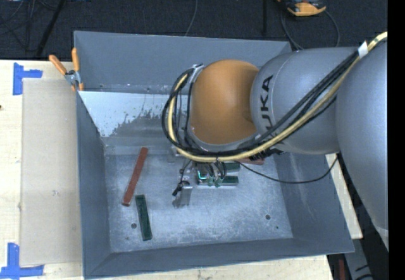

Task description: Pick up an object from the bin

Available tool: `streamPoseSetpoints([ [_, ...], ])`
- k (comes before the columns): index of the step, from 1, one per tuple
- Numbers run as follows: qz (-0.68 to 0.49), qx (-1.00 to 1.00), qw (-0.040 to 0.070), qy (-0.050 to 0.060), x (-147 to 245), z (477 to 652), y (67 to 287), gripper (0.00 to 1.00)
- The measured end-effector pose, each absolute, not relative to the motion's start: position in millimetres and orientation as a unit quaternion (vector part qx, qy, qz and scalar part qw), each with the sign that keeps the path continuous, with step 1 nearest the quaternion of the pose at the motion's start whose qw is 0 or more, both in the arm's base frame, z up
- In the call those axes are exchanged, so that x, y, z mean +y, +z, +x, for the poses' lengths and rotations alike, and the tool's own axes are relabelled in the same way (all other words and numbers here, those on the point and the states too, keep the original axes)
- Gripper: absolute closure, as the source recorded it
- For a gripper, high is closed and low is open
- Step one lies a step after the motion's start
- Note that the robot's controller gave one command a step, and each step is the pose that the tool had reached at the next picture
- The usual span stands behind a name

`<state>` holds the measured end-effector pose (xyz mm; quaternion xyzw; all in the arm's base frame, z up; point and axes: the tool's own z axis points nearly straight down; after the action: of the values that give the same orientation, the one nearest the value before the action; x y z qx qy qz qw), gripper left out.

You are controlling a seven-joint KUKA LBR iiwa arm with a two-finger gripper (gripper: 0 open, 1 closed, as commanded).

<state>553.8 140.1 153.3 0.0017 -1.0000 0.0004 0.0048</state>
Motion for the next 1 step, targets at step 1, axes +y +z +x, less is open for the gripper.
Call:
streamPoseSetpoints([
  [1,0.192,-0.981,0.002,0.0,224.2,541.4,69.3,0.0],
])
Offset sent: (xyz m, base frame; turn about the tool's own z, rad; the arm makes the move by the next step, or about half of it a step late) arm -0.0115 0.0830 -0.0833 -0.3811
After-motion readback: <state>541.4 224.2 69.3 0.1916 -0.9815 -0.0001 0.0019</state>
